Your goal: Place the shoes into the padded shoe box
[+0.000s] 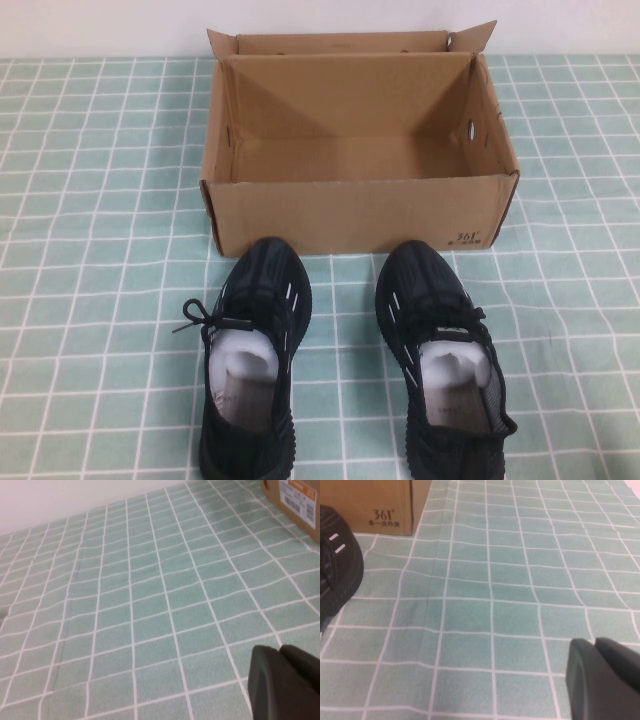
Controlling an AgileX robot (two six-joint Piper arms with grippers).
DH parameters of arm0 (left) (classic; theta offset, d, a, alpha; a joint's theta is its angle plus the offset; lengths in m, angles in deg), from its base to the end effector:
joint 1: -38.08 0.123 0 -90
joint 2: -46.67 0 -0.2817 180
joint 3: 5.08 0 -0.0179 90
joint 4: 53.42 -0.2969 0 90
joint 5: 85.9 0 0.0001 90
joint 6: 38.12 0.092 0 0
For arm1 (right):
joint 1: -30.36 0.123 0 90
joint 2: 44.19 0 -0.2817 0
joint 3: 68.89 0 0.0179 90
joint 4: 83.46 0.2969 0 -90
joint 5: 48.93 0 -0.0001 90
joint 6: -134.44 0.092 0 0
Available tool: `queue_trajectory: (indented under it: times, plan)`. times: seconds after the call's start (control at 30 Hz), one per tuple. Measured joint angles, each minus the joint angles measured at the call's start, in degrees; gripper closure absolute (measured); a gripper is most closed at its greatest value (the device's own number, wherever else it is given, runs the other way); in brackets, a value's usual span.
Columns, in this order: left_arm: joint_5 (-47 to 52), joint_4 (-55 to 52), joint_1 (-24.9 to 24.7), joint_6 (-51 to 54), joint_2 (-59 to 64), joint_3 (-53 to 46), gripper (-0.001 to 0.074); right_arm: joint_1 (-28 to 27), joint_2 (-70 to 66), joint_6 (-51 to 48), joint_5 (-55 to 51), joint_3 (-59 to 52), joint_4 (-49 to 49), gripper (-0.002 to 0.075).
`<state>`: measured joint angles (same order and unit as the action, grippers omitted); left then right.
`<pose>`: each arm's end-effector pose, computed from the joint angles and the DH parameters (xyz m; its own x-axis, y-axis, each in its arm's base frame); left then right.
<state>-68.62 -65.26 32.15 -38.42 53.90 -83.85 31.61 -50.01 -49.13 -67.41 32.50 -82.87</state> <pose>0.1050 -0.0052 0.1764 -0.2101 0.2136 -0.9541 0.0858 0.9761 0.1997 0.1031 0.0026 0.1775 -0.2217 -0.0574 -0.9734 -0.0367 0.9981 -0.0505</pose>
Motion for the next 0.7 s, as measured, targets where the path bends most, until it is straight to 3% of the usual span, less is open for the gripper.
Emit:
queue_trajectory:
  times: [0.2,0.33,0.7]
  plan:
    - [-1.36,0.0,0.0,0.0,0.0,0.0,0.0739,0.0,0.0,0.0,0.61,0.0,1.06,0.0734]
    - [-5.37,0.0,0.0,0.0,0.0,0.0,0.0739,0.0,0.0,0.11,7.48,0.0,1.83,0.0734]
    - [-40.04,-0.13,0.0,-0.64,0.0,0.0,0.0739,0.0,0.0,0.2,49.8,0.0,5.8,0.0734]
